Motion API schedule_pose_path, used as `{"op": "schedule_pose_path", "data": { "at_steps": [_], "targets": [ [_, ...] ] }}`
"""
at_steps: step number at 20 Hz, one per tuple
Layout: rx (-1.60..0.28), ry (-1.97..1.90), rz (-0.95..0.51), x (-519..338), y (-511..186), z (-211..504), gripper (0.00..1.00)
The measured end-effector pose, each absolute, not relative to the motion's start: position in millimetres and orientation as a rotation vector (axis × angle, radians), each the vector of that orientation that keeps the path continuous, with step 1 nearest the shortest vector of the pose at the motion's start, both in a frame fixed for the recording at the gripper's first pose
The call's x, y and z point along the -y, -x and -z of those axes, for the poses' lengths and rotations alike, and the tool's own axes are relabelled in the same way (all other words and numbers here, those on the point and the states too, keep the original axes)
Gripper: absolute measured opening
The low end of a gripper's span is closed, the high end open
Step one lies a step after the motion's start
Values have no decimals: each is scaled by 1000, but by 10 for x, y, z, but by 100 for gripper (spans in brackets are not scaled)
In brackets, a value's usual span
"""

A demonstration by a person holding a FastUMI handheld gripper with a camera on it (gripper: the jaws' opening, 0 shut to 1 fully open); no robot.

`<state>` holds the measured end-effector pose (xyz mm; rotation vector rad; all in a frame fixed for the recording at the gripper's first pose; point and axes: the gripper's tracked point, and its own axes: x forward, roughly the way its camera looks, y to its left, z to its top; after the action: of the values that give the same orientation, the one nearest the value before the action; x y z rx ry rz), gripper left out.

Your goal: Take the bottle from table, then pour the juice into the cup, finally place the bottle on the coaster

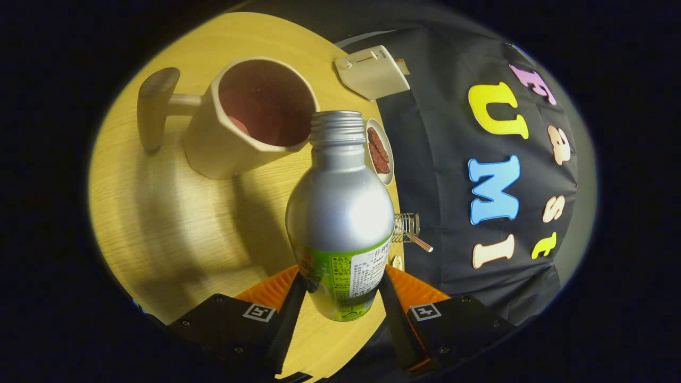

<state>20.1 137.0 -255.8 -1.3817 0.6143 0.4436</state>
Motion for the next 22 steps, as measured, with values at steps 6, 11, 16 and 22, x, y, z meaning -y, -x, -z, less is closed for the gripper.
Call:
{"op": "schedule_pose_path", "data": {
  "at_steps": [6, 11, 16, 22],
  "targets": [
    [-632, 1477, -448, -1383, -241, 2501, 77],
    [-633, 1592, -444, -1353, -250, 2378, 77],
    [-622, 1693, -450, -1370, -265, 2251, 77],
    [-629, 1775, -445, -1371, -277, 2164, 77]
  ]
}}
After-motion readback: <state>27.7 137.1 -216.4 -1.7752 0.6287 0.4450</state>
